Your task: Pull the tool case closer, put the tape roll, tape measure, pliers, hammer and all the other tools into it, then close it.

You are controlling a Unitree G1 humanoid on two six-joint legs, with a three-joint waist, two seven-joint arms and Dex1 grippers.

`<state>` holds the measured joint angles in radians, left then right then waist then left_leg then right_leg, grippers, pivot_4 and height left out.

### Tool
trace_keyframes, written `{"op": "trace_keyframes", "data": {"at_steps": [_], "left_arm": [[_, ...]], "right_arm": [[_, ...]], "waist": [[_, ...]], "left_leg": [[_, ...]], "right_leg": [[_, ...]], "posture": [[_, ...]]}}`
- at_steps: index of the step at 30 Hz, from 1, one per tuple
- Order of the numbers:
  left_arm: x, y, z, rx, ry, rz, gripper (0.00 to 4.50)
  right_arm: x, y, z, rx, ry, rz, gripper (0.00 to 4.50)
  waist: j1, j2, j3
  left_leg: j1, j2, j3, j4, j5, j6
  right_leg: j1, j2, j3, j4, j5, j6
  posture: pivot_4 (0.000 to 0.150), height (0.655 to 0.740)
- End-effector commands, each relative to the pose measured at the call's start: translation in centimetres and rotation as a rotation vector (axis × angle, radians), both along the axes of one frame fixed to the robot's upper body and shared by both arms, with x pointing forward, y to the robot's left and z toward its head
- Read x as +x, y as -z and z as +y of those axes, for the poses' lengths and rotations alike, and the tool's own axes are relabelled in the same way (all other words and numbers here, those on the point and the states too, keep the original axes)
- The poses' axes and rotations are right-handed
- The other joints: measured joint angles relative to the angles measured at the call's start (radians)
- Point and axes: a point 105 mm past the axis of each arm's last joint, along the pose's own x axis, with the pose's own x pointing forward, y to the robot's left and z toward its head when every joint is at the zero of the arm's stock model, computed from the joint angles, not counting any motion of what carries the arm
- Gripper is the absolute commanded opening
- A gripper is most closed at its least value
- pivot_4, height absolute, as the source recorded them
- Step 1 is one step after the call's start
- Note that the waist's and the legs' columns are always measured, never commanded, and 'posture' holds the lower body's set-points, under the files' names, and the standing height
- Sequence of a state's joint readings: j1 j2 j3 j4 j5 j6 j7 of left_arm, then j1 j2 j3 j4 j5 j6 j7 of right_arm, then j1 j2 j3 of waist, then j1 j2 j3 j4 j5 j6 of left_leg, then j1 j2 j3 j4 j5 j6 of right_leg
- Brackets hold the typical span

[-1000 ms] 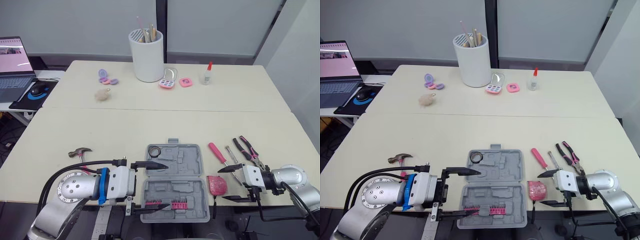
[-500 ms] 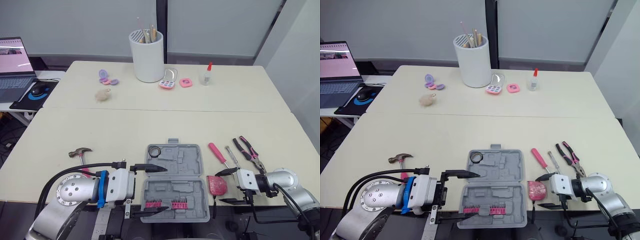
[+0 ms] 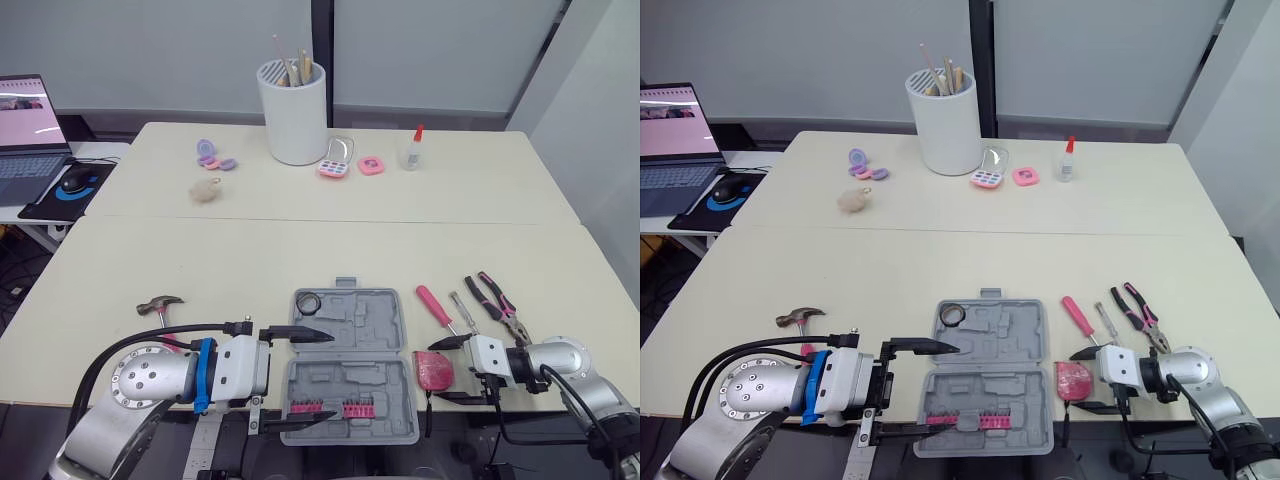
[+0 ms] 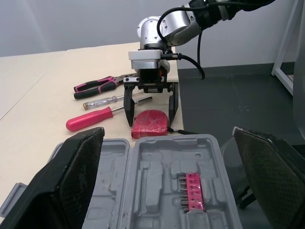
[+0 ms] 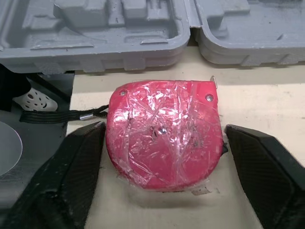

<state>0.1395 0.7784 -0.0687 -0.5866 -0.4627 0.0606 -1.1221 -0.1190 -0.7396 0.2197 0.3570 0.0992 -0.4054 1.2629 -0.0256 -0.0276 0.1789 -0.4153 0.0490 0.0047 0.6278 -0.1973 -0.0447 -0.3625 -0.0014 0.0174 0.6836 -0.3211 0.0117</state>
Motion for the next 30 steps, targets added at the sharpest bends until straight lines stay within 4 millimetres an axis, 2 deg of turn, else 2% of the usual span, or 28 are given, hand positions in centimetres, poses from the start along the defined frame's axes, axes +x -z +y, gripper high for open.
{"op": "trace_keyframes", "data": {"at_steps": [1, 3, 8, 12, 14, 17, 21, 24, 30], "left_arm": [[0.1, -0.9, 0.0, -0.005, 0.001, -0.044, 4.50], [0.2, -0.9, 0.1, -0.004, -0.007, -0.042, 4.50], [1.1, -1.2, 1.2, -0.024, -0.086, -0.015, 4.50], [1.8, -1.5, 2.4, -0.032, -0.153, 0.005, 4.50], [2.0, -1.7, 2.6, -0.025, -0.168, 0.009, 4.50], [2.9, -1.8, 3.0, -0.025, -0.221, 0.002, 4.50], [3.0, -1.8, 3.1, -0.035, -0.242, 0.025, 4.50], [3.4, -1.7, 3.3, -0.022, -0.259, 0.063, 4.50], [4.0, -1.7, 3.5, 0.002, -0.263, 0.080, 4.50]], "right_arm": [[0.1, -0.8, -0.2, 0.009, -0.020, -0.053, 3.16], [0.1, -1.5, -0.3, 0.002, -0.049, -0.093, 3.16], [0.2, -5.3, 0.3, -0.007, -0.099, -0.132, 3.16], [1.0, -8.4, 1.6, -0.108, -0.101, -0.151, 3.16], [2.1, -9.7, 2.4, -0.204, -0.093, -0.185, 3.16], [3.2, -11.7, 4.8, -0.252, -0.084, -0.183, 3.16], [4.8, -12.5, 7.0, -0.281, -0.024, -0.220, 3.16], [5.4, -12.3, 8.7, -0.278, -0.026, -0.217, 3.16], [7.4, -9.8, 8.9, -0.372, 0.008, -0.232, 3.16]], "waist": [[0.000, 0.000, 0.000], [0.000, 0.000, 0.000], [0.000, 0.001, 0.000], [-0.002, 0.002, 0.000], [-0.002, 0.002, 0.000], [-0.003, 0.002, 0.001], [-0.001, 0.001, 0.000], [0.002, 0.001, 0.000], [0.001, 0.001, 0.000]], "left_leg": [[0.000, 0.000, 0.000, 0.000, 0.000, 0.000], [0.000, 0.000, 0.000, 0.000, 0.000, 0.000], [0.000, 0.000, 0.000, 0.000, 0.000, 0.000], [0.000, 0.001, -0.001, 0.000, 0.000, 0.000], [0.001, 0.002, -0.001, 0.000, 0.000, 0.000], [0.001, 0.001, 0.000, 0.000, 0.000, 0.000], [0.000, 0.000, -0.001, 0.000, 0.000, 0.000], [-0.004, -0.001, 0.000, 0.000, 0.000, 0.000], [-0.003, -0.001, 0.000, 0.001, 0.000, 0.000]], "right_leg": [[0.000, 0.000, 0.000, 0.000, 0.000, 0.000], [0.000, 0.000, 0.000, 0.000, 0.000, 0.000], [0.000, -0.001, 0.000, 0.000, 0.000, 0.000], [0.000, -0.002, 0.000, 0.001, 0.000, 0.000], [0.000, -0.001, -0.001, 0.001, 0.000, 0.000], [-0.002, -0.001, 0.000, 0.003, 0.000, 0.000], [-0.002, -0.002, 0.000, 0.003, 0.000, -0.001], [-0.006, -0.002, 0.000, 0.004, 0.000, -0.001], [-0.007, -0.002, 0.000, 0.006, 0.000, -0.001]], "posture": [[0.150, 0.7400], [0.150, 0.7400], [0.150, 0.7400], [0.150, 0.7400], [0.150, 0.7400], [0.150, 0.7400], [0.150, 0.7400], [0.150, 0.7400], [0.150, 0.7400]]}}
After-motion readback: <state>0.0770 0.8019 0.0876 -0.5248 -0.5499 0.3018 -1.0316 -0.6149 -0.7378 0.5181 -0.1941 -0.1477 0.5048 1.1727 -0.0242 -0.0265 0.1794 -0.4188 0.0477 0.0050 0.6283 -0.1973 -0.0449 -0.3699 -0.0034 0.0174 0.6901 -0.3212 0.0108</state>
